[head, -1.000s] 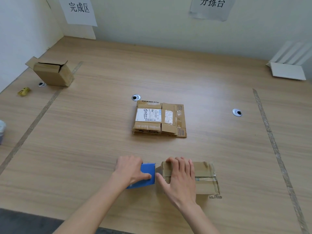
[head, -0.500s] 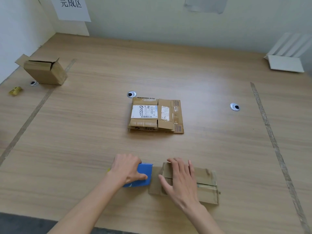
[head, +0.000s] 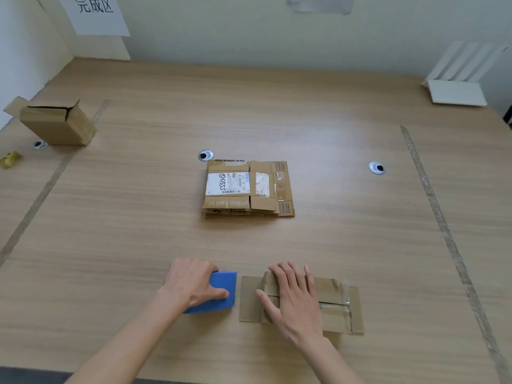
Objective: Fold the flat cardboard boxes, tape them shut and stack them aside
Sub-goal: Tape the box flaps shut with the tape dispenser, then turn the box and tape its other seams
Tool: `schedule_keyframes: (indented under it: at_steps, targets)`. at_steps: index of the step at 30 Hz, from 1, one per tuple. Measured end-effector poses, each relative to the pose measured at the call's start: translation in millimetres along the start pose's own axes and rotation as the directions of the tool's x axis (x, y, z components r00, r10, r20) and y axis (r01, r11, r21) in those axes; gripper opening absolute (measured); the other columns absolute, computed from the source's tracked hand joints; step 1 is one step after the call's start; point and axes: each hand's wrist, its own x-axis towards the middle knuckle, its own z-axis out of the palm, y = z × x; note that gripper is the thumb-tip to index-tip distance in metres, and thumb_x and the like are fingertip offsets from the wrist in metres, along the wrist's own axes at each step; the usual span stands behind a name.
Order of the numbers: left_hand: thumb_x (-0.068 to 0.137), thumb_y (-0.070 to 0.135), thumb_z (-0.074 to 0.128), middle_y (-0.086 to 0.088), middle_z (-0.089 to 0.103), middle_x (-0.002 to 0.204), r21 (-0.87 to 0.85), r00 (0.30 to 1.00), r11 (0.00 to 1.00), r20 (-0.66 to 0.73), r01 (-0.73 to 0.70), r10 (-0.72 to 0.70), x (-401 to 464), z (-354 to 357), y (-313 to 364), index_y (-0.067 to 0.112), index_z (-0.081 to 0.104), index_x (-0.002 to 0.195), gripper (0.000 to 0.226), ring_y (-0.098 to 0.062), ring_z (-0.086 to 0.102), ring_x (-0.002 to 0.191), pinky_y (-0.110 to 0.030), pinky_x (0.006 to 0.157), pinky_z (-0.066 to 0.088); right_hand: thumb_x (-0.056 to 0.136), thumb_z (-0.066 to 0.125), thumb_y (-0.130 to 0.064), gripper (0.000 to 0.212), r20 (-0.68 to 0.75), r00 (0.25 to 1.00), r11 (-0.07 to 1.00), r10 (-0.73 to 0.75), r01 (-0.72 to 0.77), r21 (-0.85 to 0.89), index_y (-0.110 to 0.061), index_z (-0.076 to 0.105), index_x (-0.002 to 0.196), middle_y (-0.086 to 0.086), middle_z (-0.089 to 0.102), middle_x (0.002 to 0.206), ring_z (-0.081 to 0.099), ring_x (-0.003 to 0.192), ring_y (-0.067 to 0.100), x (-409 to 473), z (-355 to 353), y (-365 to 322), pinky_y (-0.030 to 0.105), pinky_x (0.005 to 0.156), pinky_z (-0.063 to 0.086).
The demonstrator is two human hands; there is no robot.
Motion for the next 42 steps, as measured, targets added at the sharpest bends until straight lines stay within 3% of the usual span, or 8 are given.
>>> schedule_keyframes:
  at_steps: [7, 12, 16, 23, 26, 34, 38, 42]
  targets:
    - [0.081, 0.066, 0.057, 0.005, 0.049, 0.070, 0.167, 0.992, 0.982, 0.073, 0.092, -0.105, 7, -14, 42, 0.023, 0.050, 0.072, 0.044, -0.021, 0.060, 0.079, -0.029, 0.062, 0.035, 0.094, 0.044, -0.069, 0.053, -0.024, 1.000, 1.000, 0.008, -0.008, -0.011, -0.031, 0.050, 0.131, -0.012, 0.051, 0.132, 0.044, 0.138, 0.017, -1, 4, 2, 0.043, 0.125, 0.012]
    - [0.089, 0.053, 0.060, 0.005, 0.069, 0.113, 0.365, 0.992, 0.928, 0.077, 0.069, -0.104, 14, -26, -9, 0.024, 0.068, 0.111, 0.037, -0.018, 0.066, 0.108, -0.027, 0.081, 0.050, 0.092, 0.049, -0.067, 0.053, -0.059, 0.998, 1.000, -0.019, 0.018, -0.020, -0.029, 0.055, 0.128, -0.010, 0.054, 0.129, 0.048, 0.135, 0.019, -5, 6, 6, 0.044, 0.123, 0.016]
    - [0.065, 0.080, 0.045, 0.010, 0.066, 0.080, 0.170, 0.991, 0.977, -0.056, 0.130, -0.123, -10, -32, -67, 0.034, 0.067, 0.095, 0.058, -0.014, 0.064, 0.080, -0.026, 0.058, 0.039, 0.091, 0.048, -0.066, 0.054, -0.080, 0.997, 1.000, -0.009, 0.007, -0.022, -0.027, 0.057, 0.127, -0.009, 0.055, 0.128, 0.051, 0.132, 0.021, -3, 6, 4, 0.046, 0.122, 0.019]
    - [0.061, 0.087, 0.044, 0.031, 0.069, 0.092, -0.219, 0.983, 0.975, -0.176, 0.019, -0.059, -37, -34, -56, 0.064, 0.050, 0.128, 0.071, -0.001, 0.058, 0.073, -0.021, 0.059, 0.044, 0.085, 0.051, -0.063, 0.049, -0.039, 0.996, 0.996, 0.080, -0.078, 0.052, -0.032, 0.058, 0.122, -0.013, 0.058, 0.121, 0.050, 0.130, 0.016, 4, -2, -3, 0.041, 0.124, 0.008]
    - [0.062, 0.087, 0.042, 0.034, 0.068, 0.096, -0.270, 0.980, 0.963, -0.187, 0.016, -0.068, -41, -37, -47, 0.066, 0.047, 0.129, 0.070, 0.000, 0.061, 0.078, -0.024, 0.065, 0.050, 0.075, 0.047, -0.056, 0.046, 0.061, 0.973, 0.970, 0.224, -0.228, 0.079, -0.034, 0.054, 0.115, -0.014, 0.053, 0.111, 0.048, 0.124, 0.016, 18, -6, -17, 0.037, 0.125, -0.008]
    - [0.063, 0.087, 0.042, 0.031, 0.068, 0.092, -0.301, 0.966, 0.953, -0.237, 0.027, -0.102, -46, -35, -46, 0.064, 0.047, 0.129, 0.070, -0.001, 0.059, 0.074, -0.023, 0.059, 0.045, 0.077, 0.066, -0.031, 0.041, 0.112, 0.910, 0.916, 0.399, -0.393, -0.075, -0.030, 0.049, 0.115, -0.006, 0.051, 0.119, 0.043, 0.129, 0.021, 30, -2, -48, 0.049, 0.126, -0.006]
    - [0.063, 0.088, 0.043, 0.035, 0.066, 0.093, -0.329, 0.966, 0.944, -0.243, 0.004, -0.089, -50, -34, -42, 0.067, 0.044, 0.129, 0.069, 0.003, 0.054, 0.072, -0.017, 0.055, 0.033, 0.080, 0.070, -0.045, 0.049, 0.128, 0.914, 0.923, 0.384, -0.379, -0.061, -0.032, 0.047, 0.121, -0.007, 0.047, 0.125, 0.040, 0.135, 0.020, 29, -3, -49, 0.052, 0.126, -0.006]
    - [0.062, 0.089, 0.042, 0.035, 0.067, 0.096, -0.365, 0.971, 0.931, -0.226, -0.008, -0.081, -50, -37, -39, 0.069, 0.041, 0.128, 0.070, 0.002, 0.057, 0.075, -0.017, 0.055, 0.033, 0.090, 0.060, -0.054, 0.061, 0.148, 0.951, 0.941, 0.270, -0.294, 0.168, -0.031, 0.041, 0.143, -0.013, 0.034, 0.148, 0.011, 0.155, 0.017, 30, -14, -35, 0.042, 0.120, -0.021]
